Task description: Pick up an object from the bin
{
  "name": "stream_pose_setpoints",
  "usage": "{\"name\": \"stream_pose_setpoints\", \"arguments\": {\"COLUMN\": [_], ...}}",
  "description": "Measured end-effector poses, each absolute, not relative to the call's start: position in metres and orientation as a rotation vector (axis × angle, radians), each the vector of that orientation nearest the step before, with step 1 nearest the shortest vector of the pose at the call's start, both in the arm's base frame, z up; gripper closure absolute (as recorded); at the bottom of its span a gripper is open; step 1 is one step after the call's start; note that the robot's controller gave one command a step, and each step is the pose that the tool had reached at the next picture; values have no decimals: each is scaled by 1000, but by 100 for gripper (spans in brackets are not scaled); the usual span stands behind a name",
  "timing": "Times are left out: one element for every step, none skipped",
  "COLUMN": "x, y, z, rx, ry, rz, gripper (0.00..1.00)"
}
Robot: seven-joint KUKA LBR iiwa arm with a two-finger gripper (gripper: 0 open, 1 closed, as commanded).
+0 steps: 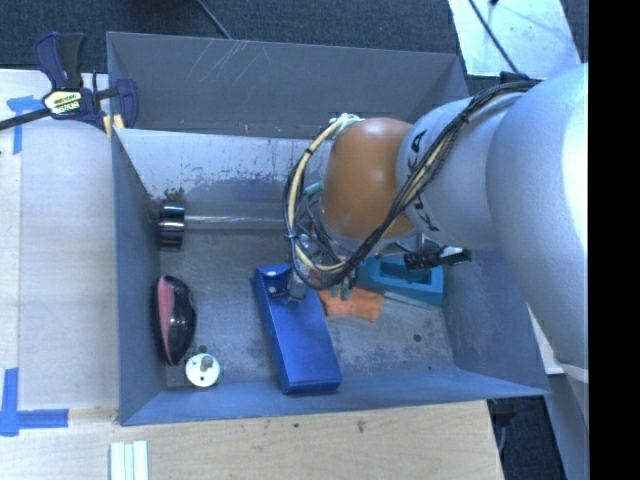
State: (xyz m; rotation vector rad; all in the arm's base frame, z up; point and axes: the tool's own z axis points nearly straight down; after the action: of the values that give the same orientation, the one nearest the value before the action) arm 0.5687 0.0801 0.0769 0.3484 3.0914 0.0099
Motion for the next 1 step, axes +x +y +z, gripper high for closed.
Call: {"name": "stream_pose_setpoints", "arguments": {"x": [545], "y": [105], "z": [203], "rx": [364], "ry": [3111], "rz": [4], "gripper": [100]}}
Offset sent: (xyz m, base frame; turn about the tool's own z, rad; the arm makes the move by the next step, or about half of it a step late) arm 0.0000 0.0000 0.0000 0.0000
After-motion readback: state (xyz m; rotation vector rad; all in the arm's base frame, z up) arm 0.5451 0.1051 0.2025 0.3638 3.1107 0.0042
